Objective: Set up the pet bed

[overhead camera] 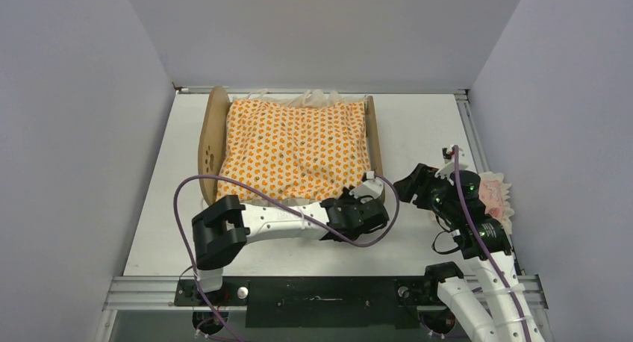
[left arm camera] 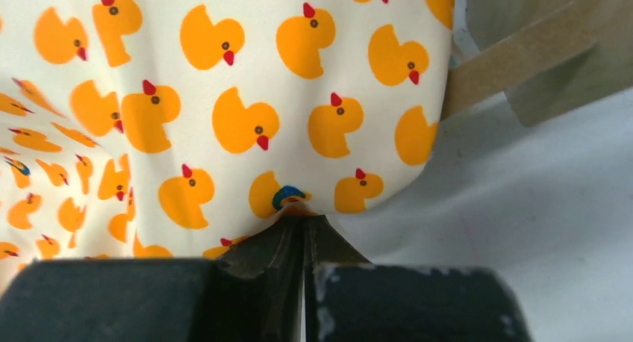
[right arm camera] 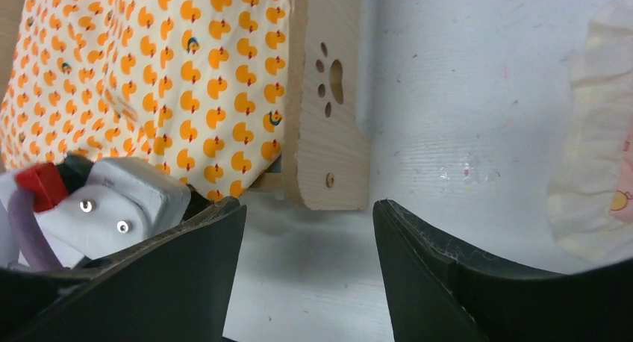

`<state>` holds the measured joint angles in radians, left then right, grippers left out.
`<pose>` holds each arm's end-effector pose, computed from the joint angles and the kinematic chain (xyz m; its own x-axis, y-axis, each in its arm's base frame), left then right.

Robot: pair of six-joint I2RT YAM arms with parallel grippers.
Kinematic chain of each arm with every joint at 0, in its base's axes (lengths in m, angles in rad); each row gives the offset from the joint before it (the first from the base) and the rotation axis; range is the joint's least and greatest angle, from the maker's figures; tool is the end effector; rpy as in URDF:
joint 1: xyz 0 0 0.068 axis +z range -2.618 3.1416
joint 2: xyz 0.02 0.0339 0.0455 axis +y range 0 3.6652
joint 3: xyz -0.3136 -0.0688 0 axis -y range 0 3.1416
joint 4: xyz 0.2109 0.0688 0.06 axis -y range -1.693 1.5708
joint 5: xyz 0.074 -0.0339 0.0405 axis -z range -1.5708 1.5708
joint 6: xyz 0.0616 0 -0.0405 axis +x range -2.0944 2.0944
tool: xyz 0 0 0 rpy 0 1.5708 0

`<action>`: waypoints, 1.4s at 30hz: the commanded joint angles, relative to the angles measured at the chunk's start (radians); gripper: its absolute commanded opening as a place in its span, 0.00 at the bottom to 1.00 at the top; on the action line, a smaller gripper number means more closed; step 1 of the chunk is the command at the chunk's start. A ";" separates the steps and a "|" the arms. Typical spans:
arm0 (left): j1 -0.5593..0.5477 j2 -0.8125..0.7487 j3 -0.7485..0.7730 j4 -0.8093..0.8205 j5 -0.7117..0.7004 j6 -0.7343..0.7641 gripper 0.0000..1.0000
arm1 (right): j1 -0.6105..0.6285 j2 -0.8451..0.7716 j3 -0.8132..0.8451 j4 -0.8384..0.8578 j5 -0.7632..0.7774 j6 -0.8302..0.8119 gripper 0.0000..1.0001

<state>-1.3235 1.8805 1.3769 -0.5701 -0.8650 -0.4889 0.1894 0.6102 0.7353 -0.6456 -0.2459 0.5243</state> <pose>0.1394 -0.3604 0.2628 -0.4436 0.5125 -0.7352 0.3757 0.8511 0.3666 0.0765 0.0299 0.3125 -0.6181 0.3759 -0.6904 -0.0931 0.8371 0.5391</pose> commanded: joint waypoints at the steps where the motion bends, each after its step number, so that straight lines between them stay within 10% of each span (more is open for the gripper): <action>1: 0.067 -0.169 0.063 0.080 0.095 0.195 0.00 | -0.002 -0.006 -0.002 0.063 -0.109 -0.035 0.63; 20: 0.473 -0.112 0.327 -0.031 0.658 0.324 0.00 | 0.138 0.258 0.030 0.397 -0.209 -0.164 0.55; 28: 0.559 -0.050 0.426 -0.077 0.745 0.331 0.00 | 0.402 0.412 0.015 0.624 0.080 -0.398 0.51; 42: 0.584 -0.022 0.445 -0.095 0.804 0.319 0.00 | 0.414 0.700 0.056 0.901 0.083 -0.599 0.43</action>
<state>-0.7486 1.8500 1.7645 -0.6750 -0.0933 -0.1715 0.5991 1.2736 0.7353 0.0978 -0.1467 -0.0231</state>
